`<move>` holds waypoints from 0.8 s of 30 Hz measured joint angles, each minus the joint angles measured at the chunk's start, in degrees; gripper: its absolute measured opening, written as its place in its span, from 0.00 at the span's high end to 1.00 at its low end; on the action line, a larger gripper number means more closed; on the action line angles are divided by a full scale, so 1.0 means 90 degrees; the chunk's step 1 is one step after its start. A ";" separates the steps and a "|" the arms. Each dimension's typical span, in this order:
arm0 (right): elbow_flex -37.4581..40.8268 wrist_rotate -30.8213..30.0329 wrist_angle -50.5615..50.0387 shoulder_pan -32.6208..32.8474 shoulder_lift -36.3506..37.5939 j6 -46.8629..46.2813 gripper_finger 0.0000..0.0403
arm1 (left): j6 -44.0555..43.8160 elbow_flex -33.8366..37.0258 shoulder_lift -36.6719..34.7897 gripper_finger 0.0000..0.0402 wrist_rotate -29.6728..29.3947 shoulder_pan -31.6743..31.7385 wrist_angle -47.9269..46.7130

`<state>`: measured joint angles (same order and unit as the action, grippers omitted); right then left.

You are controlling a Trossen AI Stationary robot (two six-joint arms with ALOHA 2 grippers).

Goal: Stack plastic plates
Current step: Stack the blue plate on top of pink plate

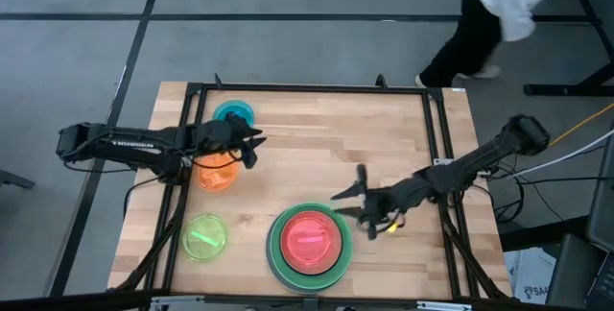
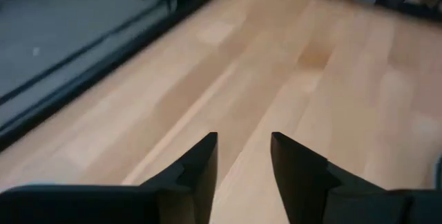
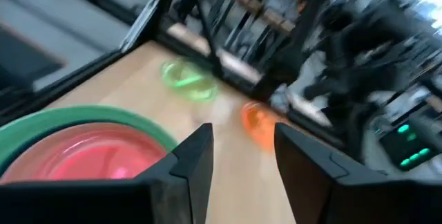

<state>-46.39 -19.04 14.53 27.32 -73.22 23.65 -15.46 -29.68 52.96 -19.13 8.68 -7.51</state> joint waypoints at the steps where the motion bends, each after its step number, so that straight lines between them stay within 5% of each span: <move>1: 0.0233 0.0019 0.0329 -0.0001 0.0211 0.0078 0.63 | 0.0047 -0.0092 0.0114 0.66 0.0116 0.0108 -0.0208; 10: 0.1360 0.0068 0.1239 0.0007 0.1532 0.0039 0.63 | 0.0070 -0.0876 0.1388 0.55 0.0126 0.0778 -0.1747; 24: 0.1391 0.0005 0.0946 0.0002 0.1541 -0.0123 0.63 | -0.0172 -0.1852 0.3424 0.57 -0.0081 0.1703 -0.3091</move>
<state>-33.87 -19.00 23.04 27.34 -59.35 22.55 -17.01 -46.35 83.77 -19.86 24.01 -35.33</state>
